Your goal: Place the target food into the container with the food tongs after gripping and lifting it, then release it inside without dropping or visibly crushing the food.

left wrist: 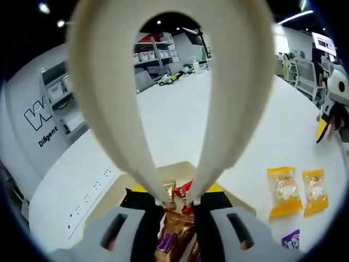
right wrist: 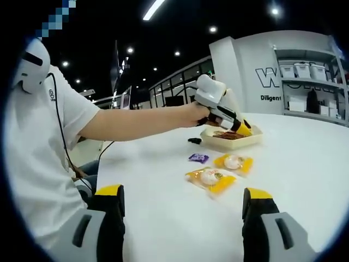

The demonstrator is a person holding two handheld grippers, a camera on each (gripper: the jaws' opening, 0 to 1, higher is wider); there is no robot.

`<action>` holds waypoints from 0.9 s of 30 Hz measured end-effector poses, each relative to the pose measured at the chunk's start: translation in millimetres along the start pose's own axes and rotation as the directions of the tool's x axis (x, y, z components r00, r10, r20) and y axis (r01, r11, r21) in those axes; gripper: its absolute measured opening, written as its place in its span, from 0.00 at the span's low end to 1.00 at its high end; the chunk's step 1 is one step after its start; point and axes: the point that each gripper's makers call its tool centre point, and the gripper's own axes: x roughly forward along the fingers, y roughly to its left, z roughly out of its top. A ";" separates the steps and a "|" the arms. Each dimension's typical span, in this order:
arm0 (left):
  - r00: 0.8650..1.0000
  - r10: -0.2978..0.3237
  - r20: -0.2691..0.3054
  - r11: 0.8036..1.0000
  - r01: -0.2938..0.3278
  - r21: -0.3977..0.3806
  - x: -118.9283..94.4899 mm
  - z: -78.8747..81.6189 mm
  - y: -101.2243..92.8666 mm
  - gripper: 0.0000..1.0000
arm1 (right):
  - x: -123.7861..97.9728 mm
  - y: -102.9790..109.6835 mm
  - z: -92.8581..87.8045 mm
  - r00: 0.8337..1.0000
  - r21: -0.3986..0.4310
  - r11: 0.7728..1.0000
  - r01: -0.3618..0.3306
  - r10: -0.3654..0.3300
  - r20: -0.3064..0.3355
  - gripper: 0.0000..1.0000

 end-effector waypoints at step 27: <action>0.993 -0.024 0.115 0.991 0.038 -0.127 -105.1 14.2 -29.1 0.20 | 3.6 8.6 3.5 1.000 -0.011 1.000 -0.016 0.016 0.005 0.90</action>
